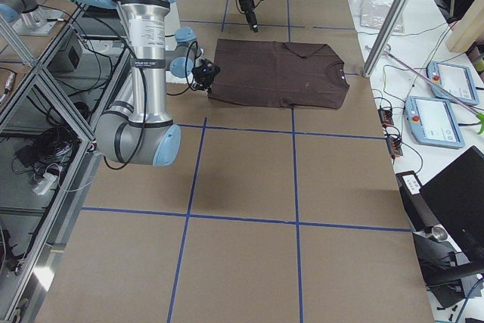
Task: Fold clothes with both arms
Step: 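Move the left gripper to the other hem corner nearest the robot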
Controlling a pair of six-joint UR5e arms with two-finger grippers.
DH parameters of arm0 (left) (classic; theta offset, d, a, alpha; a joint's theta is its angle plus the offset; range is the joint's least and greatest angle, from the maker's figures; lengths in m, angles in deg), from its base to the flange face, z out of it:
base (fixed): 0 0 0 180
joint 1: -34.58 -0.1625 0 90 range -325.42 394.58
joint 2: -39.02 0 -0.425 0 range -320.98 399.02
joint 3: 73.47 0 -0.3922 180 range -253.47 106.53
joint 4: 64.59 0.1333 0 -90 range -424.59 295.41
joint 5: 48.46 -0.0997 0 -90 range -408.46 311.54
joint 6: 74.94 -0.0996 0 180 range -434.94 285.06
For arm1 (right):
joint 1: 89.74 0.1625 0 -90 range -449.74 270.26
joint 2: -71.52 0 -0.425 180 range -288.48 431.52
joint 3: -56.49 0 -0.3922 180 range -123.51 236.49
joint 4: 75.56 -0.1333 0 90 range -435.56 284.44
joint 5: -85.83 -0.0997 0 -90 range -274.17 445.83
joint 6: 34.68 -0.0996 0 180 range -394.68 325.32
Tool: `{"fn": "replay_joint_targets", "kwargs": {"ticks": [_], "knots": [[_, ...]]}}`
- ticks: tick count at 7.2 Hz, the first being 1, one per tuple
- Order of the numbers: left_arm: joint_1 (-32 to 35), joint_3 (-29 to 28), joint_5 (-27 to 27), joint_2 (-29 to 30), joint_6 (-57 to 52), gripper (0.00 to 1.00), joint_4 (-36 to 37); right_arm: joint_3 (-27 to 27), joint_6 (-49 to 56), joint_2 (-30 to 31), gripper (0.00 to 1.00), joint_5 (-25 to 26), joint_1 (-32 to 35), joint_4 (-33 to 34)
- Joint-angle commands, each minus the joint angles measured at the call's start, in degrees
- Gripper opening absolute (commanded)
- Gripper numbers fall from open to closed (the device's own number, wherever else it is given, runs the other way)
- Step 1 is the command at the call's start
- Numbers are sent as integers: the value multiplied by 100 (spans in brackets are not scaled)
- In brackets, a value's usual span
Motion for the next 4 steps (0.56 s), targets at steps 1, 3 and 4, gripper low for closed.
{"fn": "replay_joint_targets", "kwargs": {"ticks": [1,3,4], "knots": [[-744,439,-261,-227,939,98,799,14,17,-5,0,-9,22,0],[-1105,378,-305,-200,1058,95,1304,-13,26,-5,0,-18,31,0],[-1124,256,-322,-200,1058,91,1295,-13,17,-5,0,-53,31,0]]}}
